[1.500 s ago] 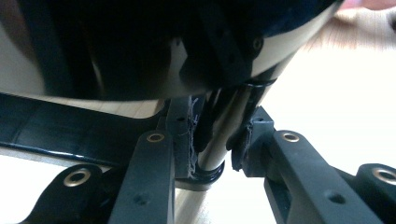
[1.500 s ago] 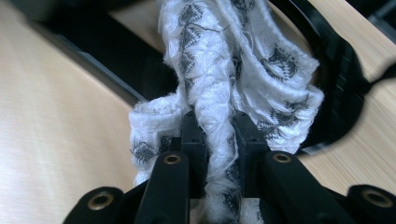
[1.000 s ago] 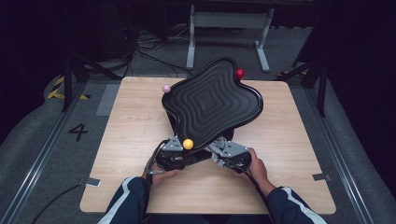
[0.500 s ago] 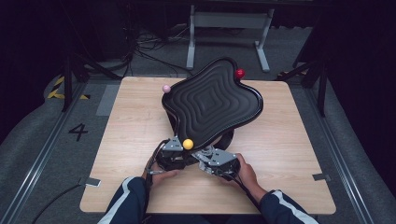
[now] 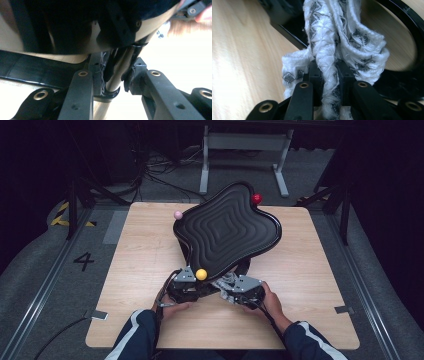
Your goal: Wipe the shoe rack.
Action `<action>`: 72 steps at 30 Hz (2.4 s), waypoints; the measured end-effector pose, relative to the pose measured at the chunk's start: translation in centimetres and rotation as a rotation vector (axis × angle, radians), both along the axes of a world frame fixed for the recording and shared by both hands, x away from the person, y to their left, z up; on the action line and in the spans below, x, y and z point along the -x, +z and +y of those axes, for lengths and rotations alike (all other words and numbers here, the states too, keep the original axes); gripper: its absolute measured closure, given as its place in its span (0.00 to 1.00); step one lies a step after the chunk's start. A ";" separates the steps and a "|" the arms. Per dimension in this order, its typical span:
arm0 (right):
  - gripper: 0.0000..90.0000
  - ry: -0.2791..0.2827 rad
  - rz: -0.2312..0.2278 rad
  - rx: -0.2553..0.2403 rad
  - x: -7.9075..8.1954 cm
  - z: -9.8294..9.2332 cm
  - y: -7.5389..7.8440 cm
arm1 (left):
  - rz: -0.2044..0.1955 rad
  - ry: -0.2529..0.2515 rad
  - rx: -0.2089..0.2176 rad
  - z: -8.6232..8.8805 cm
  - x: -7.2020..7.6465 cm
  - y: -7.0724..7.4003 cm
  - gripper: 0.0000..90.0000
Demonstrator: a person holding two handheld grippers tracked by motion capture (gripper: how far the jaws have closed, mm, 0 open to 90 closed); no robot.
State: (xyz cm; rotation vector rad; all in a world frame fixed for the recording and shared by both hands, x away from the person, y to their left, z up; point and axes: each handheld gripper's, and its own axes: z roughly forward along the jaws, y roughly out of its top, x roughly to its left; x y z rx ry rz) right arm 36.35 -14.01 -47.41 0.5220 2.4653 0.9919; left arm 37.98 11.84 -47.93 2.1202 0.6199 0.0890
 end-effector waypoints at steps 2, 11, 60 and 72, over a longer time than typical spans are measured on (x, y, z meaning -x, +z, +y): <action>0.87 -0.014 -0.005 0.008 -0.2 -0.4 0.0 | 0.001 0.000 0.000 0.0 0.0 0.0 0.79; 0.87 -0.054 -0.001 0.011 -0.9 -1.7 0.0 | -0.023 0.018 -0.024 1.0 0.5 0.2 0.73; 0.87 0.010 0.061 0.035 0.0 3.5 0.8 | -0.078 0.029 -0.045 0.9 1.3 0.1 0.81; 0.87 -0.077 0.038 0.043 -1.2 -0.4 0.7 | -0.078 0.030 -0.044 0.9 1.4 0.1 0.81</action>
